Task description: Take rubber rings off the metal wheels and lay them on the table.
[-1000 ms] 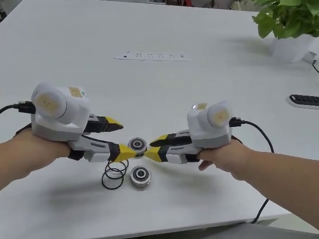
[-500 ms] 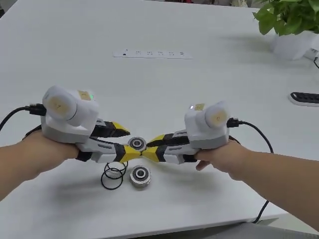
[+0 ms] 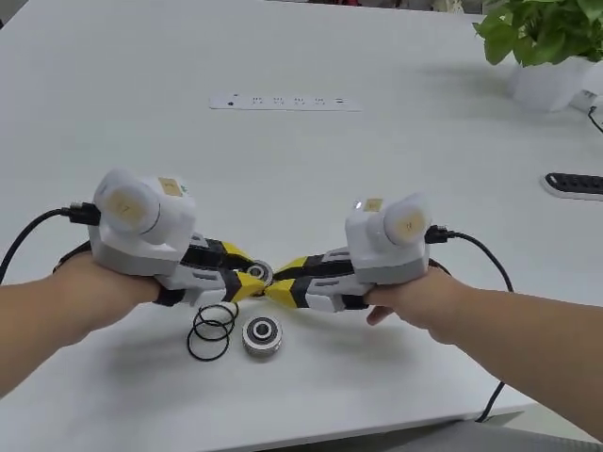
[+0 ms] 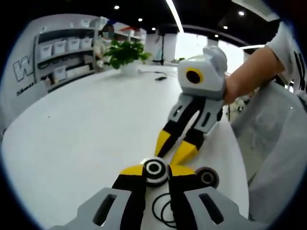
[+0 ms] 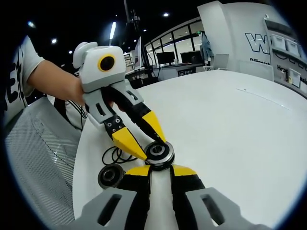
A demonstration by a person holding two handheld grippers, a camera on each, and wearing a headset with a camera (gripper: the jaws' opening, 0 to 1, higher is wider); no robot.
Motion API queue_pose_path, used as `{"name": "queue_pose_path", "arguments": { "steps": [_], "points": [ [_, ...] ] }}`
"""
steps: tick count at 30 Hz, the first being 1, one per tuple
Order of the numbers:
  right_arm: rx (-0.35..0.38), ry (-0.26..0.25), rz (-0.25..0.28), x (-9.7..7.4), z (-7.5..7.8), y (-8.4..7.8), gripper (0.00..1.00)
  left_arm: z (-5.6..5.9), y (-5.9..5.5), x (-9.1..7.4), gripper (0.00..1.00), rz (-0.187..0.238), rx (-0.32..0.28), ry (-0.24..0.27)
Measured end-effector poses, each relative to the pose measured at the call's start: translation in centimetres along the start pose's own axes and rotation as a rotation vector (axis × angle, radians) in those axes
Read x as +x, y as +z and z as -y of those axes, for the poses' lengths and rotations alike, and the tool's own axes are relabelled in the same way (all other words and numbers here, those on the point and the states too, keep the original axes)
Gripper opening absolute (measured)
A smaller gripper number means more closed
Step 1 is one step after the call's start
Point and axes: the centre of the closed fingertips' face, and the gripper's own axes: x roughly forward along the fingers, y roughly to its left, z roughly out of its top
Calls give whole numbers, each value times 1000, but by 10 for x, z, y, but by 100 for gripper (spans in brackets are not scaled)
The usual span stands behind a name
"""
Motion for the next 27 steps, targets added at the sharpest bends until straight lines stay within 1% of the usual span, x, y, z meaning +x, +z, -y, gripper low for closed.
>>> {"name": "queue_pose_path", "arguments": {
  "steps": [3,4,5,7,8,9,12,15,16,18,19,21,23,27],
  "points": [
    [-3,-3,1,0,0,0,12,-1,-1,-1,17,14,-14,5],
    [-6,-4,3,0,0,0,12,-3,-1,-1,15,17,-17,15],
    [-4,-4,4,0,-1,0,12,-4,-2,-1,14,15,-10,22],
    [-6,-7,6,1,-1,0,12,-2,-2,0,14,9,11,24],
    [-12,-9,6,1,-1,0,12,-2,-3,0,14,-6,63,36],
    [-14,-10,5,1,-1,0,12,0,-3,0,14,-10,73,41],
    [-30,-15,1,1,-2,0,11,-1,-3,0,14,-5,55,42],
    [-50,-26,-7,0,-2,0,10,0,-3,0,14,-4,56,47],
    [-55,-27,-10,0,-2,-1,9,-1,-3,-1,14,-4,57,48],
    [-58,-31,-9,-1,0,0,0,-1,-3,-1,14,-3,53,50],
    [-45,-32,-14,-2,0,-1,0,0,-4,-1,14,-2,51,49],
    [-60,-36,-14,-1,0,0,0,0,-4,-1,14,-1,51,53],
    [-46,-38,-12,-1,1,0,0,-1,-4,-1,13,-9,67,61],
    [0,-49,-2,-2,4,0,0,-1,-3,-1,13,-23,79,74]
  ]
}}
